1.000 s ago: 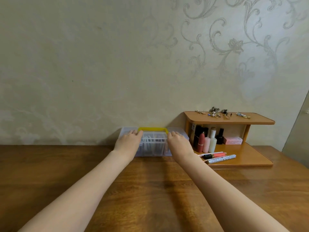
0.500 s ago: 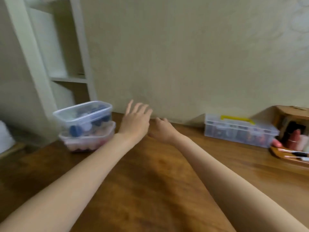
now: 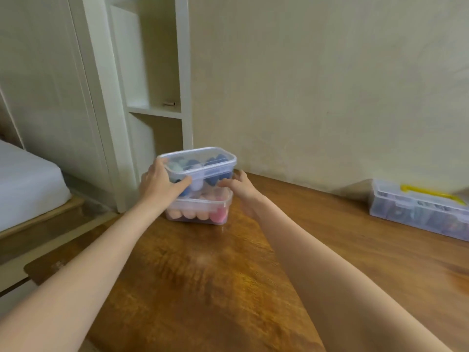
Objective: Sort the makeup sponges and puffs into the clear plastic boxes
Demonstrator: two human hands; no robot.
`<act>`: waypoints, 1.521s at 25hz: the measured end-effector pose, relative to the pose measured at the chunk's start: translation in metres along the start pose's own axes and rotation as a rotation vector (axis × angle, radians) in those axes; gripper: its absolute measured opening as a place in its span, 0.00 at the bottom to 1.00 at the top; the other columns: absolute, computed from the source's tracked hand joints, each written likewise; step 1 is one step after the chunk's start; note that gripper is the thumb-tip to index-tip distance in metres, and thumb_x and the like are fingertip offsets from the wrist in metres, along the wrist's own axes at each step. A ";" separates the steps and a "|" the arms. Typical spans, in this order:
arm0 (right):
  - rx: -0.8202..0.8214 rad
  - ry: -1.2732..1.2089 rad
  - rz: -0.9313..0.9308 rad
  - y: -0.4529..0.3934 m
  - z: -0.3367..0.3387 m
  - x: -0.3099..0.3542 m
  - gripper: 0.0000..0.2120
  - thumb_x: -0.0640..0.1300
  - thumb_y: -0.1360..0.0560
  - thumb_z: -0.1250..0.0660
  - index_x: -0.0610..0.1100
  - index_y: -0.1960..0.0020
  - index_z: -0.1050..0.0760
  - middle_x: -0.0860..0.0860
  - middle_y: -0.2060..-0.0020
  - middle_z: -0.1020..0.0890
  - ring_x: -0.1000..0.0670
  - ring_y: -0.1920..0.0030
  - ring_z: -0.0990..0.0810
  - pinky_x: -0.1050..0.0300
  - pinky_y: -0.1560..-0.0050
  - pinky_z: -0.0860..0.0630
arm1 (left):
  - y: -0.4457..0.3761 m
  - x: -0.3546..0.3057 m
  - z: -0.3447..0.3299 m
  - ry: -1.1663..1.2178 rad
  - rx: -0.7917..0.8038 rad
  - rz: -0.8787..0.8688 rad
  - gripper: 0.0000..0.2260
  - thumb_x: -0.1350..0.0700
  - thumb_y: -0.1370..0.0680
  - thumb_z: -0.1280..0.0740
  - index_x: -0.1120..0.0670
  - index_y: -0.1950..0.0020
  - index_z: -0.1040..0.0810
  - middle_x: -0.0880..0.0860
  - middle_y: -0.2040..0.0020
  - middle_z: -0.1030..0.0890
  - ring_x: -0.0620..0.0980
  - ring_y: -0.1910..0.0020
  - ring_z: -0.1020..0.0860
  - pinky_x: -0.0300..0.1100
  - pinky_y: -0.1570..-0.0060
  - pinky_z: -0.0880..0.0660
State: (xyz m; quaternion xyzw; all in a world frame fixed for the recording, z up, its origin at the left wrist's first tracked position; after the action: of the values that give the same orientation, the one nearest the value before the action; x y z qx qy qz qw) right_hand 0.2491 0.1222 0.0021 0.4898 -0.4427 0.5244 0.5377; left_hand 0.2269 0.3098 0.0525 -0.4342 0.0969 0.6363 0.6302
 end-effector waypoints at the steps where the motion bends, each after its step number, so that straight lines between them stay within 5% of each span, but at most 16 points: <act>1: -0.035 -0.008 0.016 -0.001 0.001 -0.003 0.41 0.44 0.28 0.30 0.43 0.24 0.51 0.43 0.27 0.37 0.43 0.28 0.36 0.45 0.30 0.36 | -0.004 0.007 0.004 0.066 -0.010 0.029 0.25 0.52 0.25 0.33 0.59 0.32 0.38 0.58 0.38 0.28 0.58 0.42 0.27 0.50 0.45 0.28; 3: -0.122 0.069 0.070 0.003 0.005 -0.003 0.37 0.51 0.29 0.29 0.44 0.27 0.43 0.44 0.31 0.31 0.43 0.32 0.31 0.45 0.32 0.31 | -0.004 0.027 -0.002 0.246 0.030 0.161 0.21 0.53 0.22 0.38 0.58 0.32 0.40 0.57 0.42 0.28 0.53 0.48 0.28 0.47 0.52 0.30; 6: -0.153 0.187 0.085 0.005 0.006 -0.010 0.35 0.56 0.31 0.29 0.48 0.29 0.39 0.45 0.31 0.35 0.43 0.31 0.34 0.42 0.33 0.31 | 0.007 0.048 -0.033 0.471 0.148 0.318 0.21 0.55 0.23 0.40 0.52 0.31 0.41 0.57 0.37 0.29 0.53 0.44 0.29 0.50 0.47 0.31; 11: -0.119 -0.041 0.052 0.019 0.026 -0.020 0.36 0.47 0.28 0.30 0.47 0.27 0.45 0.45 0.30 0.33 0.44 0.33 0.31 0.46 0.35 0.29 | 0.016 0.018 -0.061 0.621 0.222 0.355 0.24 0.57 0.26 0.38 0.49 0.32 0.39 0.54 0.40 0.29 0.55 0.44 0.28 0.50 0.52 0.32; 14: -0.299 -0.118 0.130 0.040 0.099 -0.004 0.32 0.44 0.27 0.30 0.42 0.29 0.42 0.43 0.34 0.29 0.45 0.37 0.27 0.50 0.38 0.27 | 0.020 -0.052 -0.093 0.667 0.314 0.255 0.21 0.58 0.26 0.38 0.49 0.35 0.38 0.52 0.42 0.29 0.53 0.47 0.28 0.47 0.54 0.32; 20: -0.727 -0.108 0.278 0.123 0.311 0.029 0.24 0.43 0.26 0.33 0.41 0.33 0.37 0.46 0.44 0.26 0.48 0.46 0.25 0.59 0.56 0.26 | 0.057 -0.257 -0.200 0.798 0.612 -0.040 0.27 0.59 0.30 0.36 0.49 0.33 0.39 0.51 0.36 0.29 0.53 0.39 0.28 0.50 0.42 0.29; 24: -0.847 -0.119 0.281 0.177 0.423 0.014 0.24 0.44 0.27 0.34 0.46 0.33 0.37 0.44 0.40 0.26 0.42 0.41 0.25 0.51 0.54 0.23 | 0.105 -0.356 -0.276 0.764 0.794 -0.191 0.31 0.60 0.26 0.34 0.47 0.27 0.44 0.54 0.31 0.32 0.55 0.37 0.29 0.52 0.37 0.29; 26: -0.871 -0.116 0.296 0.185 0.456 0.004 0.24 0.42 0.27 0.34 0.46 0.33 0.36 0.43 0.38 0.26 0.42 0.39 0.26 0.46 0.46 0.24 | 0.120 -0.382 -0.302 0.743 0.845 -0.222 0.31 0.58 0.24 0.34 0.46 0.26 0.46 0.54 0.29 0.33 0.56 0.35 0.30 0.53 0.35 0.30; 32: -0.870 0.088 0.139 0.180 0.494 -0.035 0.35 0.43 0.28 0.30 0.44 0.28 0.44 0.43 0.33 0.32 0.43 0.35 0.29 0.47 0.35 0.28 | 0.118 -0.393 -0.346 0.631 0.681 -0.173 0.28 0.54 0.22 0.35 0.53 0.25 0.43 0.55 0.26 0.36 0.57 0.29 0.35 0.54 0.32 0.33; 36: -1.215 0.471 0.051 0.206 0.503 -0.036 0.23 0.44 0.28 0.30 0.39 0.38 0.34 0.43 0.41 0.27 0.45 0.42 0.25 0.58 0.48 0.28 | 0.121 -0.393 -0.353 0.480 0.567 -0.179 0.26 0.49 0.23 0.35 0.54 0.28 0.39 0.55 0.30 0.32 0.57 0.33 0.31 0.50 0.40 0.29; 38: -1.179 0.489 0.004 0.198 0.504 -0.040 0.14 0.43 0.24 0.34 0.39 0.43 0.31 0.43 0.46 0.22 0.45 0.46 0.22 0.57 0.50 0.28 | 0.123 -0.395 -0.355 0.473 0.545 -0.196 0.26 0.48 0.24 0.34 0.54 0.30 0.38 0.55 0.31 0.31 0.57 0.34 0.30 0.49 0.44 0.28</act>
State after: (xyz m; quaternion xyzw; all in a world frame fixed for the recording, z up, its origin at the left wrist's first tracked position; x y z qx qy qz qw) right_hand 0.0681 -0.3888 0.0394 -0.0230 -0.5223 0.2907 0.8014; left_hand 0.2036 -0.2347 0.0522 -0.3931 0.3636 0.4057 0.7407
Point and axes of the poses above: each hand's wrist, its own y-axis away from the middle knuckle, its own z-axis out of the back of the hand, x = y × z, the point moved 9 cm from there along -y, towards the middle knuckle
